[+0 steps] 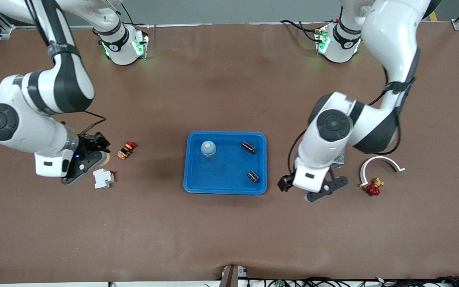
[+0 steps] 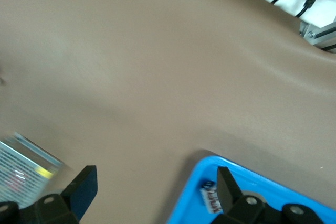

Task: Place electrolytic capacitor and blue bell in tray
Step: 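Raise the left gripper away while the right gripper carries the bell over the tray, then lower the second bell into the tray with the right gripper and open it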

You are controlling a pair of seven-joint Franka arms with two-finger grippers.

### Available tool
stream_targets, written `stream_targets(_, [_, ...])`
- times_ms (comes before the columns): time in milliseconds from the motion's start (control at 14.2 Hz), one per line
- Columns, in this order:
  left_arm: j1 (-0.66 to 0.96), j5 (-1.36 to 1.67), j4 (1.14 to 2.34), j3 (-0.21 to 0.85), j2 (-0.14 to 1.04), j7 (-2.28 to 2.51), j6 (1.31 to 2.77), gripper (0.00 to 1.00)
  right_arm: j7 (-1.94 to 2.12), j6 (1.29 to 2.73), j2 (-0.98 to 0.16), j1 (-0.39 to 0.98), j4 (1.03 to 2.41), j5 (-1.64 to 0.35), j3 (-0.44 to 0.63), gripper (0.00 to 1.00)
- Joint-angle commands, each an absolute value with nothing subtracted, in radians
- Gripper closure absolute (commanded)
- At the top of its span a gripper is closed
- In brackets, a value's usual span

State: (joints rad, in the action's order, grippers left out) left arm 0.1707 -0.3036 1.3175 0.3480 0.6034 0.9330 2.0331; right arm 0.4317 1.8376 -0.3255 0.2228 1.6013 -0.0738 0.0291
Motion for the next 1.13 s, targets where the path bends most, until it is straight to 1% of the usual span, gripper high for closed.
stream_targets(0, [0.127,-0.315,1.354,0.348,0.520,0.789,2.008,0.00,0.212,1.850,-0.368,0.305,1.577,-0.133,0.037,0.66])
stream_targets(71, [0.109,-0.311,1.356,0.350,0.493,0.754,1.996,0.00,0.139,1.877,-0.385,0.333,1.568,-0.140,0.038,0.66])
stream_targets(283, [0.051,-0.311,1.359,0.357,0.410,0.668,1.850,0.00,-0.024,1.992,-0.434,0.417,1.562,-0.137,0.038,0.66])
stream_targets(565, [0.006,-0.272,1.359,0.357,0.302,0.539,1.689,0.00,-0.159,2.092,-0.495,0.466,1.562,-0.138,0.038,0.66])
stream_targets(777, [-0.049,-0.203,1.359,0.357,0.255,0.413,1.623,0.00,-0.239,2.180,-0.555,0.524,1.559,-0.124,0.040,0.66])
stream_targets(918, [-0.087,-0.151,1.359,0.354,0.227,0.316,1.608,0.00,-0.279,2.207,-0.610,0.543,1.513,-0.123,0.043,0.66])
stream_targets(1060, [-0.063,-0.129,1.374,0.318,0.190,0.261,1.589,0.00,-0.298,2.212,-0.655,0.555,1.476,-0.123,0.043,0.66])
